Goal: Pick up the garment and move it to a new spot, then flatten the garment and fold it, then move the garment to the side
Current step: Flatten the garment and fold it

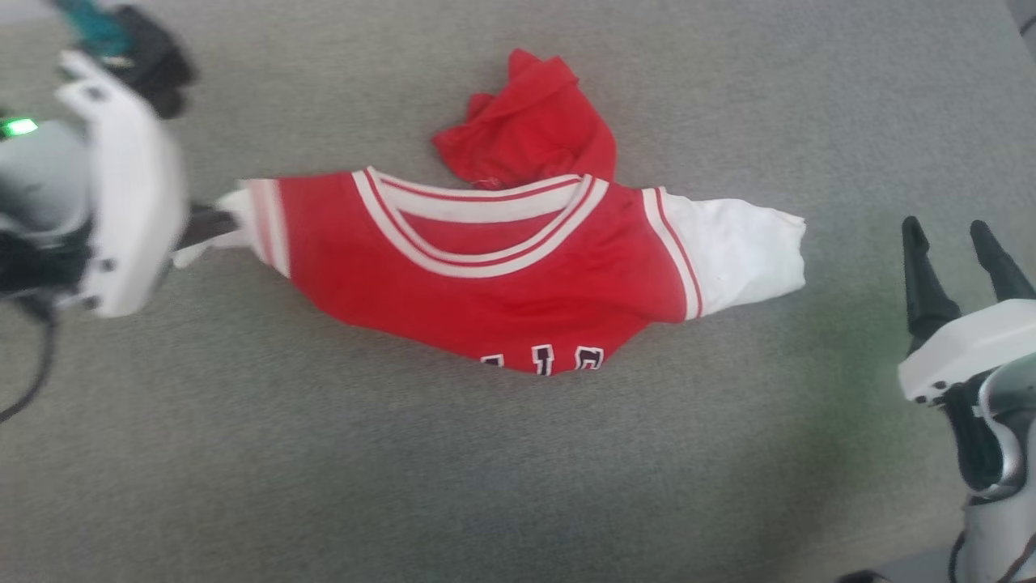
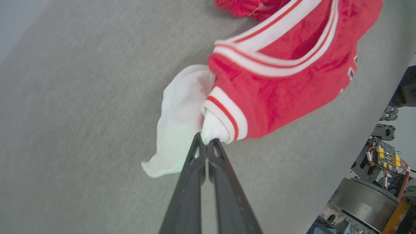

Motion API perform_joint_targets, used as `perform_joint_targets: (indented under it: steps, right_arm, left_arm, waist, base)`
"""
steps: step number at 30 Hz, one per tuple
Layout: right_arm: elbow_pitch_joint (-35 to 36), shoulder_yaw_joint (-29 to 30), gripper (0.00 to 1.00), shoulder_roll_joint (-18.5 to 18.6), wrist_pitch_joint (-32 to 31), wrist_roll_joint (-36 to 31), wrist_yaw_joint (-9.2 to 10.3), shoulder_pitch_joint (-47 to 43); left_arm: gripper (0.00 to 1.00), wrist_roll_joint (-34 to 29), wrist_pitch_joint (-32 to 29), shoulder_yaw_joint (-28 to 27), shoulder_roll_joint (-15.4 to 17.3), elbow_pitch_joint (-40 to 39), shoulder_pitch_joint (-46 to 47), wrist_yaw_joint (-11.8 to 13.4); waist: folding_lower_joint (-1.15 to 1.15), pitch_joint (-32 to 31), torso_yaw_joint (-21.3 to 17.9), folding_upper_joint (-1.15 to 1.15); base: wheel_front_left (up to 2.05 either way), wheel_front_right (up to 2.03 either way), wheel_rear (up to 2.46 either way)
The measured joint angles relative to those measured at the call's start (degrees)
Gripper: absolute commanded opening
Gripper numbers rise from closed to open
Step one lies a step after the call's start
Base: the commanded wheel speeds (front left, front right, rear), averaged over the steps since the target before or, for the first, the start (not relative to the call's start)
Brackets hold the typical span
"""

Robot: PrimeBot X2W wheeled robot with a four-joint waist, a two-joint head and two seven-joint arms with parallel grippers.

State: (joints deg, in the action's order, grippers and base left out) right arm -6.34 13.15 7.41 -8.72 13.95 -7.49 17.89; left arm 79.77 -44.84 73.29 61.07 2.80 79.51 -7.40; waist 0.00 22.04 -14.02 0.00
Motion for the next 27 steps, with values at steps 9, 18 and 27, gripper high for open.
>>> perform_joint_targets:
  steps: [9, 18, 27]
  right_arm:
    - [-1.51, -2.4, 1.0, -1.56, 1.58, 0.38, 0.0, 1.16]
    - [-2.56, -4.95, 1.0, -1.57, 2.55, 0.13, 0.0, 1.49]
    - [-0.47, -11.38, 1.0, 6.32, -5.09, 3.02, 0.0, 1.79]
  left_arm:
    - [0.0, -12.28, 5.23, 0.07, -12.95, 14.21, 0.31, -0.01]
    - [1.0, -18.44, 12.72, 0.05, -15.21, 24.01, -2.86, -0.01]
    - [1.0, -19.79, 31.06, 0.08, -13.14, 22.17, -4.52, -0.01]
  waist:
    - [0.0, 2.96, -4.76, 0.0]
    - [0.0, 5.13, -8.35, 0.0]
    - [0.0, 2.55, -3.49, 0.0]
  base:
    - [0.0, 0.0, 0.0]
    - [0.0, 0.0, 0.0]
    - [0.0, 0.0, 0.0]
